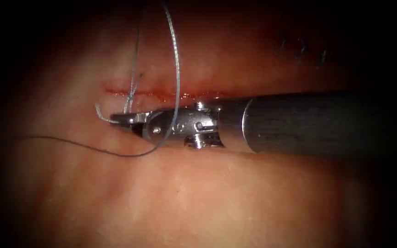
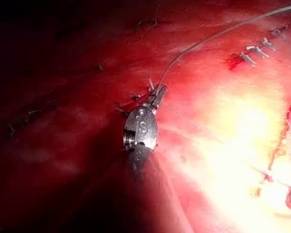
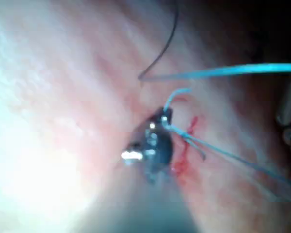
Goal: Wound Closure
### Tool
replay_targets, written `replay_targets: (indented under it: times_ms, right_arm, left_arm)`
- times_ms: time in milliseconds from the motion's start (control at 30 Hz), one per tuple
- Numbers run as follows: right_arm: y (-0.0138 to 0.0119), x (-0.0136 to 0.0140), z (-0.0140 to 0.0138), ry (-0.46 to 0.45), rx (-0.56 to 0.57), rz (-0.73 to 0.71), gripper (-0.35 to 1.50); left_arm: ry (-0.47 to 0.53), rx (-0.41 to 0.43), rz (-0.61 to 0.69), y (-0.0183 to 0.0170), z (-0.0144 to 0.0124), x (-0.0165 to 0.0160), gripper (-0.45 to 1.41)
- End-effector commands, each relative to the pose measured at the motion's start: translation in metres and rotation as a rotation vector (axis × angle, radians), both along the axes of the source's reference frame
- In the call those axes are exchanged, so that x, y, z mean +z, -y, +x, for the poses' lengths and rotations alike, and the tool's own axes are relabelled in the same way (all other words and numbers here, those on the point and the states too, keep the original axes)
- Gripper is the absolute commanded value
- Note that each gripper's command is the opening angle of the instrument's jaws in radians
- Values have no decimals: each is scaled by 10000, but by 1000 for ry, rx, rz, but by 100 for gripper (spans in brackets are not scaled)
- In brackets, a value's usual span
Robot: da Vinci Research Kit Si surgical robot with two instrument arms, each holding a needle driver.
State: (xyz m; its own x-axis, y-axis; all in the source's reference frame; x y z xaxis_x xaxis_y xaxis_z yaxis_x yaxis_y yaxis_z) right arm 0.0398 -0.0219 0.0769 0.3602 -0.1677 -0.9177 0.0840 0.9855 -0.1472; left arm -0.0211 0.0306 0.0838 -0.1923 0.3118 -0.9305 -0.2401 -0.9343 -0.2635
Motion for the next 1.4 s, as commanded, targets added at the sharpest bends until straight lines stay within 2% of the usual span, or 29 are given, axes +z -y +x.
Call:
replay_targets:
  times_ms: [33,233,533,833,1000,1167,1200,1267,1333,1400]
  right_arm:
    - [2,1,10,5,-9,4,-35]
    - [9,-6,16,13,-20,13,-35]
    - [17,-4,16,19,-35,11,-35]
    - [23,-4,18,33,-53,13,-35]
    - [14,-7,19,32,-35,15,-35]
    - [2,-18,17,35,-11,20,-35]
    - [1,-23,16,35,-9,23,-1]
    - [2,-33,13,31,-10,33,46]
    - [4,-47,9,26,-4,68,81]
    - [5,-61,5,21,0,97,96]
  left_arm:
    - [0,-1,-6,-7,-6,5,-45]
    - [-17,-6,-45,-9,-10,5,-45]
    - [-45,-59,-139,-31,-7,-8,-45]
    - [-69,-80,-150,-32,-12,-7,-45]
    - [-53,-63,-150,-27,-14,-7,-45]
    - [-11,-40,-137,-11,-14,-25,-45]
    - [-2,-40,-132,-9,-13,-32,-45]
    - [16,-37,-123,-3,-11,-49,-45]
    - [40,-37,-120,-1,-8,-66,-45]
    - [62,-35,-120,2,-5,-87,-45]
